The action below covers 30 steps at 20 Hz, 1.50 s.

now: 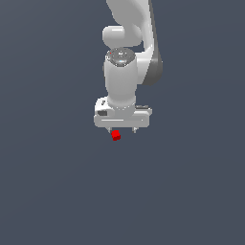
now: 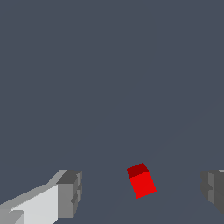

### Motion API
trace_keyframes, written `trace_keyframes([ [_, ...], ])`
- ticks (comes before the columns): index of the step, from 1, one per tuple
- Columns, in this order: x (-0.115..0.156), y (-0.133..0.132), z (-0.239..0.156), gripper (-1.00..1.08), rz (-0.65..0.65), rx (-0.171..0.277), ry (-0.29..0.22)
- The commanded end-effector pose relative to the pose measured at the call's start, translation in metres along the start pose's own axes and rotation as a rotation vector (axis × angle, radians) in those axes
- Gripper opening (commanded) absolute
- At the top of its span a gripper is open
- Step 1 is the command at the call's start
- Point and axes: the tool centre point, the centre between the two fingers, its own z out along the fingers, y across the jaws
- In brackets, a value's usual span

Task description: Pick up the red cube and move it to a goal position.

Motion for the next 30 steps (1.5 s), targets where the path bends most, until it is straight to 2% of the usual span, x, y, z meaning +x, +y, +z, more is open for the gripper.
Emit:
trace_keyframes([
  [1, 0.0, 0.0, 0.0, 1.0, 0.0, 0.0, 0.0],
  [11, -0.016, 0.004, 0.027, 1.0, -0.06, 0.0, -0.009],
  [23, -0.07, 0.023, 0.119, 1.0, -0.262, 0.002, -0.039],
  [30, -0.089, 0.035, 0.156, 1.0, -0.341, 0.002, -0.051],
])
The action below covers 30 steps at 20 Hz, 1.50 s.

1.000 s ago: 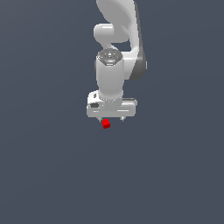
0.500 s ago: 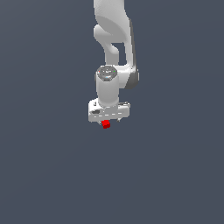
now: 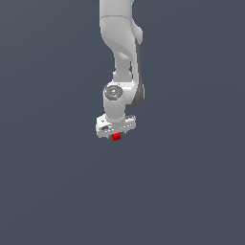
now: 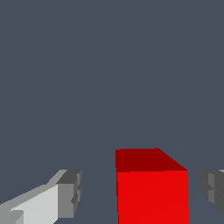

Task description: Pick up the red cube and move it to a goal position.

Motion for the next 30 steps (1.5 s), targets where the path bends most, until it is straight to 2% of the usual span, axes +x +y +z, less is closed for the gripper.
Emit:
trace_keyframes([
  [1, -0.005, 0.001, 0.01, 1.0, -0.022, 0.0, -0.002],
  [6, -0.008, 0.004, 0.016, 1.0, -0.035, -0.002, -0.004],
  [7, -0.008, 0.004, 0.016, -1.0, -0.035, -0.002, -0.004],
  [21, -0.007, 0.004, 0.012, -1.0, -0.035, -0.002, -0.004],
  [30, -0.005, 0.007, -0.031, -1.0, -0.035, -0.002, -0.004],
])
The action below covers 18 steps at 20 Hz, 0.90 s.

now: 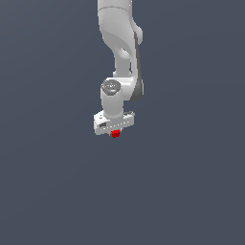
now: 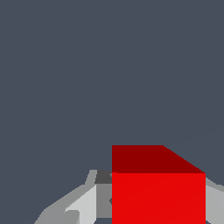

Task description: Pick up the red cube and move it to a goal position.

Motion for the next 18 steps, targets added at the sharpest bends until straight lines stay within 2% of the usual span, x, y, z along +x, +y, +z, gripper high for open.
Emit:
trace_keyframes([
  [1, 0.001, 0.001, -0.018, -1.0, 0.0, -0.001, 0.001],
  [18, 0.012, 0.013, -0.192, -1.0, -0.001, 0.0, 0.001],
])
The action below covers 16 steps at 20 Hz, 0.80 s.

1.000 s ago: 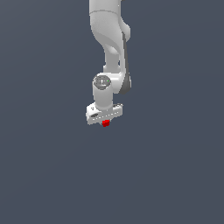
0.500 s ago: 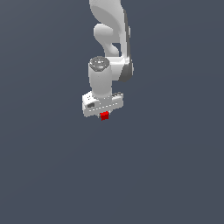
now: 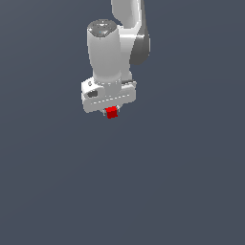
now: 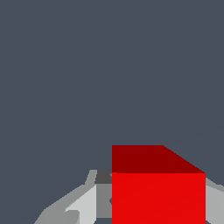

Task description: Pick up the red cube and move it to a goal position.

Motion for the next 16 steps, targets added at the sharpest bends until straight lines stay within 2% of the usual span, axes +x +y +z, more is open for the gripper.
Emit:
trace_keyframes([
  [1, 0.002, 0.002, -0.027, -1.0, 0.0, 0.0, 0.0],
  [9, 0.009, 0.009, -0.105, -1.0, 0.0, 0.0, 0.0],
  [16, 0.014, 0.013, -0.148, -1.0, 0.0, 0.0, -0.001],
])
